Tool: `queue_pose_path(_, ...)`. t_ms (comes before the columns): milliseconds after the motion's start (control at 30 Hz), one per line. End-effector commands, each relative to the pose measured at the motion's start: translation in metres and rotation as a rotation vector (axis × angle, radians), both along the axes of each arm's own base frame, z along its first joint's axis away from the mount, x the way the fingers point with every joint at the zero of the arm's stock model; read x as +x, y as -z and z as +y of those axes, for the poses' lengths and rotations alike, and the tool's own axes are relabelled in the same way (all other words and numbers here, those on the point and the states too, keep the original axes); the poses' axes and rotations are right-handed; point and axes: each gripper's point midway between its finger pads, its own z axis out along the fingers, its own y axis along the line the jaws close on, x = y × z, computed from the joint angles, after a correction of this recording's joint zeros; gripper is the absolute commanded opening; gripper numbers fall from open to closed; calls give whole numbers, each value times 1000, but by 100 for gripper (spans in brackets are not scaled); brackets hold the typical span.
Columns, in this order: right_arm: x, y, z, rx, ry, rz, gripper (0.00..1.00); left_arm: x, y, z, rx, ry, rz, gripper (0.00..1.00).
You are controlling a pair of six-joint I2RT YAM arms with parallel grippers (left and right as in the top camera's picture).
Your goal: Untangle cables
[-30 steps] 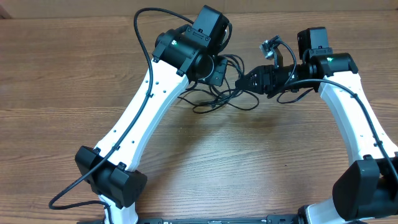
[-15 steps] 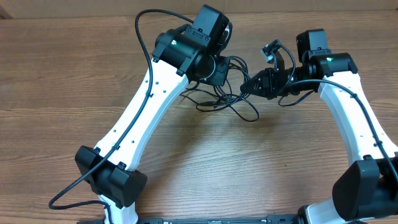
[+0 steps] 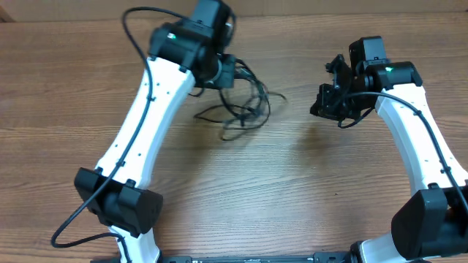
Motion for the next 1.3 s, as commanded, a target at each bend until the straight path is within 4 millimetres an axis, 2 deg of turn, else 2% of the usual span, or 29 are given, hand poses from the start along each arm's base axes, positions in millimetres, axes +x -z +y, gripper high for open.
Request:
queue_pose_path(0, 4, -7, -12, -68, 44, -33, 4, -2, -15, 1, 4, -11, -44, 4)
queue_pose_path(100, 4, -7, -10, -47, 63, -23, 4, -6, -21, -5, -34, 10, -44, 4)
queue_pose_path(167, 3, -13, 6, 35, 16, -32, 7, -12, -29, -16, -86, 78, -50, 4)
queue_pose_path(233, 1, -23, 27, 145, -85, -65, 17, -18, -39, -29, -139, 152, -65, 4)
queue_pose_path(300, 0, -37, 47, 268, -173, -105, 38, -23, -48, -37, -178, 191, -80, 4)
queue_pose_path(367, 2, -47, 57, 336, -203, -134, 51, -27, -56, -39, -193, 199, -93, 4)
queue_pose_path(400, 3, -49, 60, 353, -210, -147, 54, -29, -58, -39, -201, 203, -96, 4)
queue_pose_path(500, 11, -57, 65, 386, -233, -198, 55, -36, -68, -44, -245, 227, -99, 4)
queue_pose_path(700, 11, -74, 86, 485, -300, -248, 52, -42, -72, -51, -280, 252, -92, 4)
queue_pose_path(933, 4, -74, 104, 483, -351, -253, 42, -44, -73, -54, -281, 259, -92, 4)
queue_pose_path(967, 5, -73, 104, 468, -352, -255, 37, -44, -73, -54, -282, 258, -91, 4)
queue_pose_path(1033, 8, -67, 101, 420, -340, -258, 15, -44, -73, -54, -281, 258, -92, 4)
queue_pose_path(1100, 10, -60, 96, 368, -323, -255, 4, -44, -73, -53, -281, 258, -92, 4)
queue_pose_path(1267, 12, -48, 83, 275, -286, -232, 4, -43, -73, -53, -280, 257, -93, 4)
